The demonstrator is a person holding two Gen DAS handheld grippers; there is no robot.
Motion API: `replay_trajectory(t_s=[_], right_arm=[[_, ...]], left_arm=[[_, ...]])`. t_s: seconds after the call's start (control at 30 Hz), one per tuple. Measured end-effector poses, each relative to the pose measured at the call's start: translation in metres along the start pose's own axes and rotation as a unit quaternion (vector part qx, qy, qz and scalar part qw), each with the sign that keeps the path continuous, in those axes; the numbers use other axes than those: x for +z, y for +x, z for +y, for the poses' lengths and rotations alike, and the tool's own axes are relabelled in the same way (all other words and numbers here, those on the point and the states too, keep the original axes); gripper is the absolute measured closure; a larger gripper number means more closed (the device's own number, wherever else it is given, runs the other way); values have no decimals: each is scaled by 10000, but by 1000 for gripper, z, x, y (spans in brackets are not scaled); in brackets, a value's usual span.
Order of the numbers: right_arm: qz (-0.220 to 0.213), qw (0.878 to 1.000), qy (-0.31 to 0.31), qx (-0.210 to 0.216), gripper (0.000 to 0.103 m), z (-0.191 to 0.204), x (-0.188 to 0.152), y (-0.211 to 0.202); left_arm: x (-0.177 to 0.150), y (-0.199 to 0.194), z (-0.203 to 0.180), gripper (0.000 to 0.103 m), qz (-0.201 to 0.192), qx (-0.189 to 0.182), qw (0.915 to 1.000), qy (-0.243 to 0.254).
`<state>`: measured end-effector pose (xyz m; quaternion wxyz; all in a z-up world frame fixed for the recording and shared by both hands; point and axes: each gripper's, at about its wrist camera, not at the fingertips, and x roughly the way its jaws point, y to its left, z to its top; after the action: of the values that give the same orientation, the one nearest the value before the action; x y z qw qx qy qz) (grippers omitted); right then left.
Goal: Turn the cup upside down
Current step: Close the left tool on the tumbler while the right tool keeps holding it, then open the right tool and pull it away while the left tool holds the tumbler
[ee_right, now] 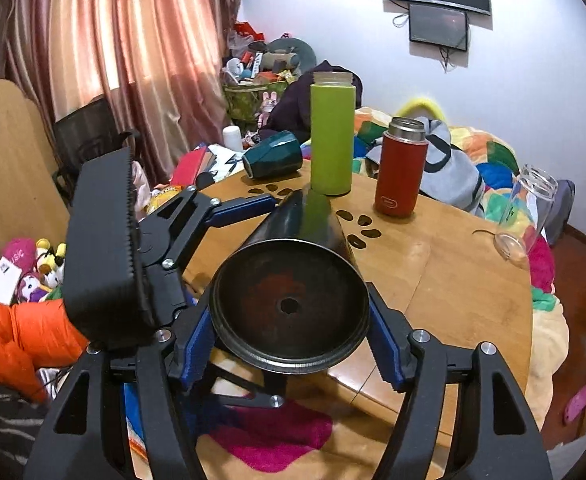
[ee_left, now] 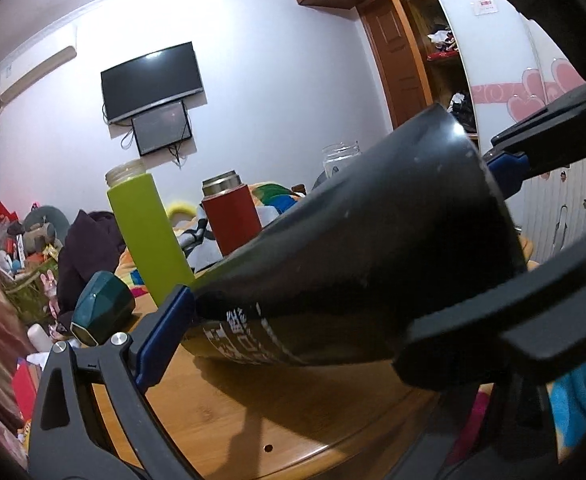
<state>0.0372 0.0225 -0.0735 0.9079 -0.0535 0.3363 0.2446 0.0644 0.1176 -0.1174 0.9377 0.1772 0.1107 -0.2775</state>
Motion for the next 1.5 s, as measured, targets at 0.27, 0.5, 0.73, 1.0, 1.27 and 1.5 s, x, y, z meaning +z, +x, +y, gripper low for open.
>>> replay_trajectory(t_s=[0.27, 0.5, 0.73, 1.0, 1.27, 1.5], right_arm=[[-355, 9993, 125, 15, 38, -5, 1, -27], [-526, 9984, 159, 110, 38, -5, 3, -33], [-632, 9978, 55, 171, 39, 2, 10, -28], [-647, 9977, 196, 30, 39, -11, 11, -27], [-647, 9962, 542, -212, 39, -30, 9, -25], [-761, 9935, 725, -446, 39, -42, 8, -27]], left_arm=[[3, -1, -2, 15, -145, 199, 9996, 105], [6, -4, 4, 21, -269, 174, 9995, -40], [12, -11, 9, 30, -419, 261, 9987, -149], [20, -23, 23, 39, -656, 420, 9961, -420], [35, -29, 33, 39, -469, 343, 9971, -497], [59, -27, 50, 39, -66, 51, 9986, -517]])
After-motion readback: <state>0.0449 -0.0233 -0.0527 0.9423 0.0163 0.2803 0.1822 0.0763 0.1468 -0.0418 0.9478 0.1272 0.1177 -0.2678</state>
